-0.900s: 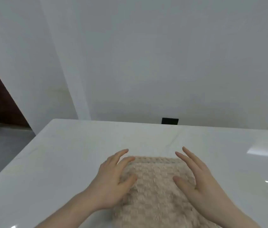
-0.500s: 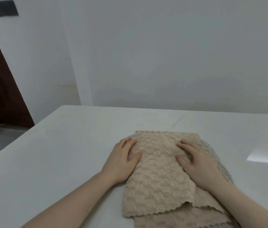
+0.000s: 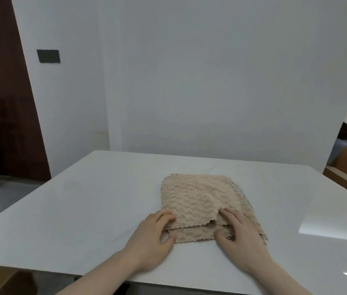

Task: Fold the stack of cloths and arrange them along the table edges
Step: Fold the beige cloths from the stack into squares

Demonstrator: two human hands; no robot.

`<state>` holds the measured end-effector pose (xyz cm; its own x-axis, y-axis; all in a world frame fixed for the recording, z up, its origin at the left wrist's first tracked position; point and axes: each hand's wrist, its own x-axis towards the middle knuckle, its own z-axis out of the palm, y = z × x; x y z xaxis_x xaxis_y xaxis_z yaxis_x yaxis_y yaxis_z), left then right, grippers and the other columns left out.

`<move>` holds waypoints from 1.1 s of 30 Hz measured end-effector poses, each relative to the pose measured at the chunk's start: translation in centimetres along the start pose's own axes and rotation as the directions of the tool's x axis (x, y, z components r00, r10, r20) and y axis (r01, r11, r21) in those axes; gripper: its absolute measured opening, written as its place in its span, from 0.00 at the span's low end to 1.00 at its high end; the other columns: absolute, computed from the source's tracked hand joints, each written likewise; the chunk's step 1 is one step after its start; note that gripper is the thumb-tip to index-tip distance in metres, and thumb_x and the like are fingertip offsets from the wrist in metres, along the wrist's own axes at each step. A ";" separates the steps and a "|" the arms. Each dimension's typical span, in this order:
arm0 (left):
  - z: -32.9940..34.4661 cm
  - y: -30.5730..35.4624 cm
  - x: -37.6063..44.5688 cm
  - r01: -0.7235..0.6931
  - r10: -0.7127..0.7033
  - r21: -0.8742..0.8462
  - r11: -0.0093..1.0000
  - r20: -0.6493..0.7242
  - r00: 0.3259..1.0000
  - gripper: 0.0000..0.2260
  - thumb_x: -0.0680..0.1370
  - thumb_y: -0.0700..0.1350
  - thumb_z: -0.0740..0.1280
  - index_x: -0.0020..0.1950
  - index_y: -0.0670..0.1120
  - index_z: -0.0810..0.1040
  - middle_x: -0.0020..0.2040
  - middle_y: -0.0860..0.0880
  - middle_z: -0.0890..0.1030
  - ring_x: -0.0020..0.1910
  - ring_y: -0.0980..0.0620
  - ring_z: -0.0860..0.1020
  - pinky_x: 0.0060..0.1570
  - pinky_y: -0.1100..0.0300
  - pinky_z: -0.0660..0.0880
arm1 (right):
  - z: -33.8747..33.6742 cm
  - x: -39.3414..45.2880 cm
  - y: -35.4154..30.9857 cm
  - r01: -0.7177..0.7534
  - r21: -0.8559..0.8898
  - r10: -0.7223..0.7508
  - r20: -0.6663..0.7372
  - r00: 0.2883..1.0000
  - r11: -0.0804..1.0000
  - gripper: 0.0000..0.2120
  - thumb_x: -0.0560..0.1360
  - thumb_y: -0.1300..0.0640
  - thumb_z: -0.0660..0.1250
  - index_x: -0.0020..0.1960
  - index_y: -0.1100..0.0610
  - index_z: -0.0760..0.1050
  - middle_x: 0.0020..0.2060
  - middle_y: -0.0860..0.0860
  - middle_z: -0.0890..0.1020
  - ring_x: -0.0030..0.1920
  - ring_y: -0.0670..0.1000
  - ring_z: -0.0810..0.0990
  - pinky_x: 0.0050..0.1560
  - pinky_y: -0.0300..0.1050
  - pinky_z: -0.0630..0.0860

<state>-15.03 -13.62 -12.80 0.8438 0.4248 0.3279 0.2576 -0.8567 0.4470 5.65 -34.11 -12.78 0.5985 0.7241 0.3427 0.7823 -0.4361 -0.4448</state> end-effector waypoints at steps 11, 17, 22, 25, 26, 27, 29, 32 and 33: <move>1.0 -0.1 -0.2 0.127 -0.130 -0.042 0.991 -0.076 0.989 0.15 0.80 0.49 0.65 0.67 0.58 0.77 0.65 0.61 0.76 0.65 0.59 0.73 0.67 0.64 0.68 | 0.3 -0.1 0.8 -0.002 0.026 0.003 -0.049 0.999 1.000 0.21 0.80 0.47 0.66 0.72 0.48 0.76 0.71 0.41 0.75 0.74 0.47 0.70 0.75 0.45 0.65; 0.6 0.3 1.5 0.206 -0.207 -0.060 0.977 -0.026 0.978 0.12 0.78 0.50 0.67 0.62 0.57 0.79 0.59 0.57 0.78 0.61 0.55 0.75 0.64 0.58 0.72 | 0.3 0.0 0.9 -0.029 0.077 0.035 -0.089 0.995 0.997 0.16 0.79 0.53 0.68 0.66 0.46 0.80 0.67 0.38 0.77 0.70 0.45 0.73 0.69 0.42 0.69; 1.4 0.4 1.1 0.155 -0.166 -0.071 0.985 -0.188 0.968 0.06 0.82 0.52 0.64 0.53 0.59 0.80 0.48 0.62 0.78 0.51 0.58 0.76 0.55 0.58 0.74 | 0.6 0.0 1.2 -0.013 0.125 0.029 -0.131 0.991 0.992 0.10 0.79 0.53 0.69 0.58 0.43 0.84 0.62 0.35 0.78 0.63 0.45 0.79 0.65 0.48 0.76; 1.3 0.2 1.4 0.144 -0.183 -0.164 0.976 -0.252 0.950 0.07 0.83 0.50 0.63 0.51 0.57 0.81 0.47 0.61 0.78 0.50 0.60 0.76 0.50 0.63 0.73 | 0.7 0.1 1.5 0.015 0.142 0.009 -0.166 0.986 0.990 0.09 0.80 0.54 0.69 0.53 0.43 0.84 0.58 0.34 0.79 0.58 0.45 0.80 0.61 0.48 0.78; 1.2 0.2 1.4 0.137 -0.186 -0.182 0.974 -0.284 0.941 0.06 0.83 0.49 0.63 0.51 0.56 0.80 0.48 0.61 0.78 0.50 0.60 0.76 0.48 0.66 0.71 | 0.6 0.1 1.4 0.023 0.144 0.004 -0.185 0.983 0.989 0.09 0.80 0.56 0.68 0.53 0.43 0.84 0.56 0.34 0.79 0.58 0.44 0.80 0.60 0.44 0.77; 1.2 0.3 1.4 0.131 -0.188 -0.195 0.972 -0.310 0.932 0.06 0.83 0.46 0.64 0.51 0.55 0.79 0.48 0.61 0.77 0.50 0.61 0.76 0.48 0.68 0.70 | 0.4 0.1 1.3 0.024 0.147 0.007 -0.204 0.979 0.989 0.09 0.80 0.57 0.68 0.53 0.44 0.84 0.55 0.34 0.79 0.57 0.43 0.79 0.58 0.40 0.75; 1.1 0.5 1.2 0.122 -0.185 -0.199 0.972 -0.334 0.924 0.11 0.80 0.38 0.63 0.49 0.54 0.76 0.49 0.60 0.77 0.50 0.62 0.75 0.47 0.69 0.69 | 0.1 0.1 1.1 0.014 0.162 0.025 -0.237 0.971 0.987 0.09 0.81 0.58 0.67 0.52 0.44 0.83 0.51 0.33 0.80 0.54 0.43 0.78 0.52 0.33 0.70; 0.9 0.9 0.9 0.134 -0.199 -0.208 0.969 -0.335 0.921 0.14 0.77 0.34 0.62 0.49 0.55 0.74 0.49 0.60 0.77 0.49 0.62 0.75 0.47 0.68 0.69 | 0.0 0.1 1.2 0.040 0.188 0.017 -0.292 0.956 0.981 0.10 0.81 0.58 0.66 0.51 0.43 0.79 0.47 0.33 0.81 0.49 0.44 0.79 0.50 0.41 0.73; 0.8 1.1 0.9 0.144 -0.212 -0.214 0.966 -0.338 0.917 0.13 0.78 0.36 0.63 0.49 0.55 0.75 0.49 0.61 0.78 0.48 0.62 0.75 0.46 0.68 0.69 | 0.0 0.1 1.4 0.040 0.206 0.026 -0.305 0.952 0.978 0.10 0.81 0.58 0.66 0.51 0.42 0.78 0.46 0.33 0.81 0.48 0.44 0.80 0.50 0.44 0.74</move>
<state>-13.64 -14.42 -12.70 0.5600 0.6699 0.4875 0.2696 -0.7038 0.6573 6.81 -34.65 -13.35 0.6425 0.5152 0.5673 0.7531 -0.2878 -0.5916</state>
